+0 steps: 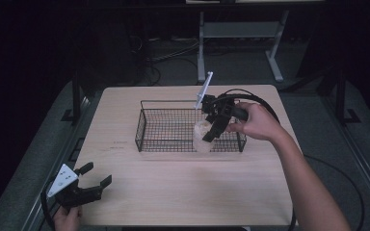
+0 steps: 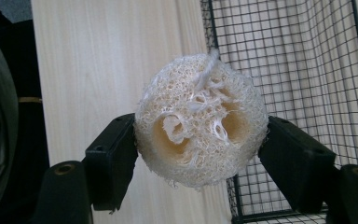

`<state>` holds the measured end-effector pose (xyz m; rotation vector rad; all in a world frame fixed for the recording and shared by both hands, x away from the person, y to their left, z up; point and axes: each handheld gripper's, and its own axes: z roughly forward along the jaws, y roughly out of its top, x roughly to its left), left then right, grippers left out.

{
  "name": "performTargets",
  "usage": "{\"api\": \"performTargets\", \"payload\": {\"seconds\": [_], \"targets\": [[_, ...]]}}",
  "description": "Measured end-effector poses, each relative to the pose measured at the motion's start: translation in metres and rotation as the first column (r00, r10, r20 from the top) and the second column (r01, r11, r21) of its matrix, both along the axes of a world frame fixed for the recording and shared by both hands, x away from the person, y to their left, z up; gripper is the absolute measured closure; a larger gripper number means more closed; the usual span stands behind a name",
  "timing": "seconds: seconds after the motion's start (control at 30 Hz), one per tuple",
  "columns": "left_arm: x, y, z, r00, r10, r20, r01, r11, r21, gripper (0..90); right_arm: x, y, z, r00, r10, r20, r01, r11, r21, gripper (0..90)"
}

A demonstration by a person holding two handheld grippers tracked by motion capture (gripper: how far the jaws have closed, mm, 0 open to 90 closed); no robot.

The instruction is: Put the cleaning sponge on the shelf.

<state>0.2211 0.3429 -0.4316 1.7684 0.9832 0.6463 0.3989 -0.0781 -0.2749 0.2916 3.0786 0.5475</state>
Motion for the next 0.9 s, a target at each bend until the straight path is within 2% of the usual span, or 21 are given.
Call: {"api": "performTargets", "payload": {"seconds": [0.4,0.83,0.9], "targets": [[0.001,-0.001,-0.001,1.0000,-0.006,0.000,0.006,1.0000,0.000,14.0,0.028,0.000,-0.001,0.9982,-0.059,-0.011,0.059,0.9982,0.004,28.2],[0.001,-0.002,-0.001,1.0000,-0.009,-0.001,0.009,1.0000,0.001,14.1,0.051,0.003,-0.010,0.9945,-0.104,-0.014,0.103,0.9938,-0.040,28.1],[0.001,-0.002,-0.001,1.0000,-0.009,-0.001,0.009,1.0000,0.001,14.1,0.054,0.003,-0.011,0.9937,-0.111,-0.017,0.110,0.9933,-0.036,28.1]]}}
